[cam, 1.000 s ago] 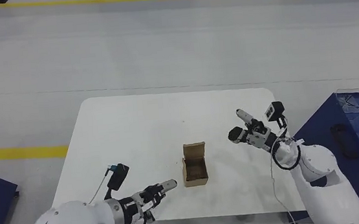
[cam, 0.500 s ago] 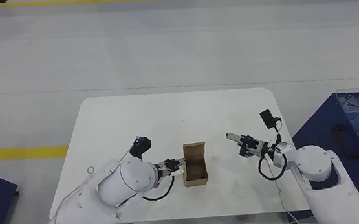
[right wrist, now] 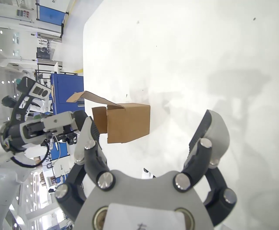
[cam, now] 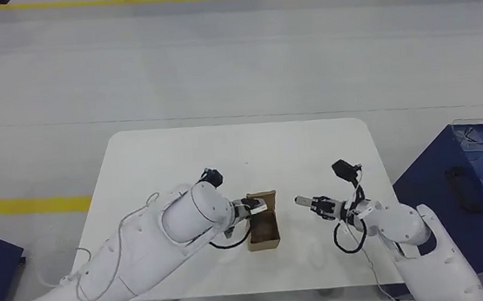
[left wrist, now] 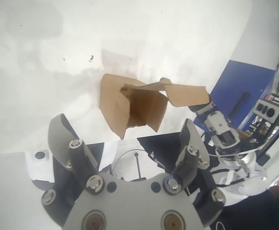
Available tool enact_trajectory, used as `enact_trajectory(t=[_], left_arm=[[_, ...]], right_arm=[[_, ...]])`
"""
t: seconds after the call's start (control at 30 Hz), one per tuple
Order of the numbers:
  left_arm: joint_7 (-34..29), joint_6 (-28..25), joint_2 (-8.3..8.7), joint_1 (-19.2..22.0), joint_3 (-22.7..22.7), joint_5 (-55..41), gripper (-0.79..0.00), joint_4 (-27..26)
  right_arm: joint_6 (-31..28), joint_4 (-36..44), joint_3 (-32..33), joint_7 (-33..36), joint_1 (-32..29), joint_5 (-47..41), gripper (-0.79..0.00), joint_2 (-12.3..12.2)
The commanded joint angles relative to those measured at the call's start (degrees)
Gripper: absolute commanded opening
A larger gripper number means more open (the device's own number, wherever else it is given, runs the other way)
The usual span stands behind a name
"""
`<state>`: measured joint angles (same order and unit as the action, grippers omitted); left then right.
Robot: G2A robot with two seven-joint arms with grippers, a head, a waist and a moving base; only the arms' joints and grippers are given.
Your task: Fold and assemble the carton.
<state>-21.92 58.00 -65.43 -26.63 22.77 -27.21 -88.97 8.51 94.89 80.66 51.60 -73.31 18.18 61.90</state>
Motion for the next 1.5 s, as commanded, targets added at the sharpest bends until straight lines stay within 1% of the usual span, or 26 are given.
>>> enact_trajectory(t=[0.0,0.1,0.23,0.4,0.47,0.5,0.57,0.63,0.73,0.87,1.03,1.47], left_arm=[[3.6,0.0,0.86,0.8,-2.5,-3.0,0.0,0.1],[8.5,0.0,2.59,2.1,-4.5,-9.8,0.0,-1.2],[18.9,0.0,5.36,3.3,-8.2,-20.7,0.0,-4.9],[33.8,0.0,9.04,6.2,-13.0,-37.1,0.0,-10.7],[39.7,0.0,10.26,6.4,-13.0,-42.8,0.0,-12.4],[43.9,0.0,10.75,5.9,-13.0,-44.5,0.0,-12.7],[48.9,0.0,11.27,5.0,-13.0,-48.9,0.0,-14.9],[52.0,0.0,11.43,5.3,-13.0,-52.3,0.0,-16.0],[55.3,0.0,10.97,5.0,-13.0,-54.7,0.0,-17.1],[56.8,0.0,9.53,5.0,-13.0,-55.5,0.0,-16.9],[56.0,0.0,7.3,5.0,-13.0,-54.6,0.0,-14.3],[56.0,0.0,7.3,5.0,-13.0,-54.6,0.0,-14.3]], right_arm=[[0.0,-0.1,-1.2,0.0,0.2,0.7,0.0,0.1],[-0.4,-0.2,-3.4,0.2,0.2,3.7,0.0,0.1],[0.0,-0.4,-5.8,-0.8,0.5,7.2,0.0,0.2],[0.6,-0.7,-8.3,-1.9,0.9,8.1,0.0,0.5],[0.7,-1.0,-9.1,-2.0,1.1,8.4,0.0,0.6],[0.8,-1.1,-9.5,-2.6,1.3,9.3,0.0,0.7],[1.0,-1.3,-10.4,-3.4,1.3,9.9,0.0,0.8],[1.1,-1.3,-11.1,-3.3,1.5,9.9,0.0,0.9],[1.5,-1.5,-11.8,-3.8,1.8,10.2,0.0,1.1],[2.0,-2.5,-12.6,-3.8,2.8,10.1,0.0,1.3],[2.3,-3.2,-13.2,-3.9,3.5,10.4,0.0,1.4],[2.3,-3.2,-13.2,-3.9,3.5,10.4,0.0,1.4]])
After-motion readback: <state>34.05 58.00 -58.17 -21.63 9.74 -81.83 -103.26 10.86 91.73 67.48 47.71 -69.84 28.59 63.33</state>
